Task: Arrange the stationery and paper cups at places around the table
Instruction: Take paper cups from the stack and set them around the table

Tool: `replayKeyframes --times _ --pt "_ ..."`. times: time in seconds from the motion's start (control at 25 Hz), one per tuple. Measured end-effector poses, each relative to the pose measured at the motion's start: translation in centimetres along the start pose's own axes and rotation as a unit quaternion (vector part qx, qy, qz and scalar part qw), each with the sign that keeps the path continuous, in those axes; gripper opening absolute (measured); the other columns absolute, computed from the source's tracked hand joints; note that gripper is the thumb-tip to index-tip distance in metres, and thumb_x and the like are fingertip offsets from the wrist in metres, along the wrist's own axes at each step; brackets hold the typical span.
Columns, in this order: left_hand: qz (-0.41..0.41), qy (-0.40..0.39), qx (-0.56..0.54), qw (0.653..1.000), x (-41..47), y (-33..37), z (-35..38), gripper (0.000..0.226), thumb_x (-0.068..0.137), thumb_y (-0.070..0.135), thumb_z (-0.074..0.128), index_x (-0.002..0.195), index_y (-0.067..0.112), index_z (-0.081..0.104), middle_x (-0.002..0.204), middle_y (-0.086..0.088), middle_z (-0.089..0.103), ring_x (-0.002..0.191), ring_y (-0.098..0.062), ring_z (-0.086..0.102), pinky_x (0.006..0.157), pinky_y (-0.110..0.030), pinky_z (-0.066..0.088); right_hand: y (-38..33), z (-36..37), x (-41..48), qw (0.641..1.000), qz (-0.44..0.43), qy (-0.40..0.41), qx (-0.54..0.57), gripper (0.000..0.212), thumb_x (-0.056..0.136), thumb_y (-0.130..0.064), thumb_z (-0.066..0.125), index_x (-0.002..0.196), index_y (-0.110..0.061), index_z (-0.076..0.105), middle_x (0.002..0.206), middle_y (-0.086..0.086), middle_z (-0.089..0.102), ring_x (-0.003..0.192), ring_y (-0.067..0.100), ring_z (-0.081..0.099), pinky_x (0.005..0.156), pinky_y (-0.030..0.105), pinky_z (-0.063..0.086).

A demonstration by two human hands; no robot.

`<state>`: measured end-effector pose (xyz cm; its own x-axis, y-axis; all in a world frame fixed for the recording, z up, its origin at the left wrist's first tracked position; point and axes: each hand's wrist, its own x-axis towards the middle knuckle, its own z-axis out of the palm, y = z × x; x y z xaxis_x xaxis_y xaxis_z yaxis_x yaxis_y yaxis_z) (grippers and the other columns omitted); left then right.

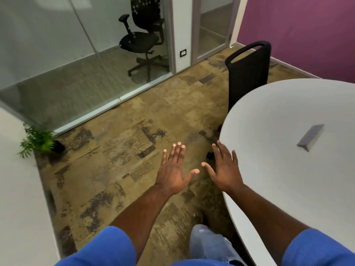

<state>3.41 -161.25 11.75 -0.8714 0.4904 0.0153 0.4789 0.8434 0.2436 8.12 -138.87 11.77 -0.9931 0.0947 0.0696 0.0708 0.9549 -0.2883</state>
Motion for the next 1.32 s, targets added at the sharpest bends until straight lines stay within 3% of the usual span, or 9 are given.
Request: replayKeyframes --times 0.28,0.68,1.04,1.32 --pt "-0.028 -0.011 0.000 1.000 14.1 -12.0 -0.2 0.102 0.094 0.085 0.018 0.164 0.013 -0.003 0.173 -0.006 -0.005 0.158 -0.018 -0.014 0.128 -0.051 -0.005 -4.2 5.9 19.6 0.999 -0.014 -0.028 0.016 0.087 0.097 -0.077 0.019 0.160 -0.019 0.017 0.169 0.007 0.014 0.156 0.024 0.013 0.125 0.055 0.009" --pt "0.023 0.007 0.013 1.000 38.6 -24.4 -7.0 0.104 0.093 0.085 0.016 0.164 0.011 0.001 0.173 -0.007 -0.002 0.159 -0.021 -0.009 0.128 -0.053 -0.001 -6.7 4.9 45.9 1.000 0.001 -0.001 0.009 0.086 0.097 -0.076 0.019 0.162 -0.020 0.009 0.171 0.003 0.001 0.157 0.021 0.001 0.126 0.051 -0.003" --pt "0.157 -0.014 0.017 0.987 64.1 -34.7 -8.2 0.102 0.094 0.085 0.017 0.164 0.012 -0.002 0.173 -0.006 -0.005 0.158 -0.018 -0.014 0.128 -0.051 -0.005 -5.5 6.2 66.4 0.989 0.141 0.034 -0.002 0.088 0.096 -0.078 0.015 0.162 -0.024 0.000 0.170 0.000 -0.010 0.157 0.019 -0.007 0.126 0.051 -0.004" --pt "0.255 -0.025 0.019 0.967 82.9 -34.9 -8.6 0.104 0.092 0.085 0.014 0.164 0.011 -0.001 0.172 -0.007 -0.003 0.159 -0.020 -0.010 0.128 -0.050 -0.005 -1.3 4.4 78.0 0.969 0.238 0.067 -0.010 0.087 0.096 -0.079 0.015 0.162 -0.026 -0.006 0.169 -0.002 -0.016 0.156 0.017 -0.013 0.126 0.048 -0.008"
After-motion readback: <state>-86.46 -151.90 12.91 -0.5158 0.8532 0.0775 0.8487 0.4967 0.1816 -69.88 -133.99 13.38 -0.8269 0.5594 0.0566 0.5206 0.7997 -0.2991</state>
